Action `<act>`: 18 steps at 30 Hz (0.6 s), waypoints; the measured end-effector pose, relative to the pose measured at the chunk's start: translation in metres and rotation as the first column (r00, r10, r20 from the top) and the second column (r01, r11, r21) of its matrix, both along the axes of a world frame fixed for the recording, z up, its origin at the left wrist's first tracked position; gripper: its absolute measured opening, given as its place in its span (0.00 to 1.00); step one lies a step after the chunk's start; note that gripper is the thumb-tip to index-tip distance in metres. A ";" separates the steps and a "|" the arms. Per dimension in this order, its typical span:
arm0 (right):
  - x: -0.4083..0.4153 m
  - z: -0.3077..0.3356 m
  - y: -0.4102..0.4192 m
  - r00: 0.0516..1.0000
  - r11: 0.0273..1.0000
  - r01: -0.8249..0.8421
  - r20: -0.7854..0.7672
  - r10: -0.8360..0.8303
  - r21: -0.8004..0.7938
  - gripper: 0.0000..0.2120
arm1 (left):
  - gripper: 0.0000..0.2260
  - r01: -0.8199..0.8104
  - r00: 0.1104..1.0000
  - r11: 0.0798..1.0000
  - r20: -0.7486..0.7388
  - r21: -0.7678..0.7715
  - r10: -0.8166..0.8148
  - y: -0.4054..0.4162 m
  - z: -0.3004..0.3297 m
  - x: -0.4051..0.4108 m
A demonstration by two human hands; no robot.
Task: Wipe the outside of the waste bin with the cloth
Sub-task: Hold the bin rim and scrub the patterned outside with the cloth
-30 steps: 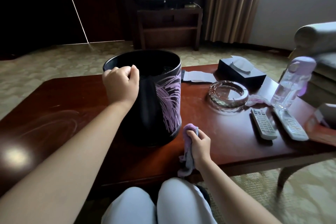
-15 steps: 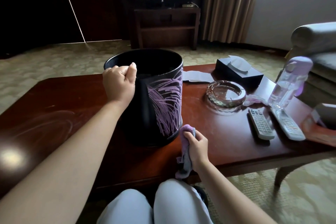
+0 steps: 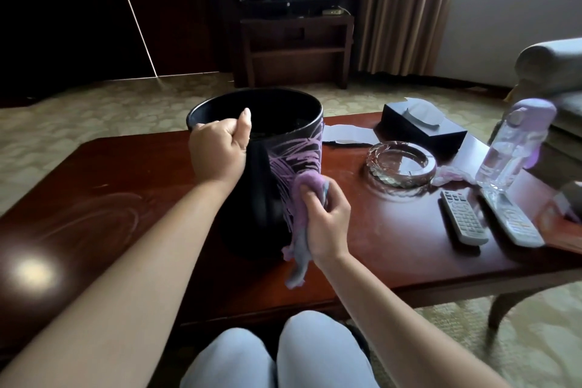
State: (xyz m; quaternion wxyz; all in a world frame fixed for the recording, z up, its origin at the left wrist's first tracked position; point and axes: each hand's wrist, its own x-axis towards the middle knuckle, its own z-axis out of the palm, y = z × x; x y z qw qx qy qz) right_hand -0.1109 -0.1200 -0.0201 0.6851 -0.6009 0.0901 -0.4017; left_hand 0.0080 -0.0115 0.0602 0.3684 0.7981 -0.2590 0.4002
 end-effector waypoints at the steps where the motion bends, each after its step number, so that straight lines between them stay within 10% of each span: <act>1: 0.000 0.010 0.006 1.000 0.998 0.010 0.029 -0.008 -0.058 0.05 | 0.29 -0.011 1.000 1.000 -0.013 0.011 0.011 0.001 0.001 -0.001; 7: 0.007 0.051 0.027 0.977 0.861 0.212 0.102 -0.185 -0.462 0.15 | 0.23 0.058 0.995 0.998 -0.075 -0.024 -0.060 0.011 0.013 -0.001; 18: 0.013 0.002 0.025 0.949 0.663 0.244 0.033 -0.314 -0.707 0.14 | 0.25 -0.086 0.985 0.995 -0.155 -0.051 0.077 -0.002 0.010 -0.001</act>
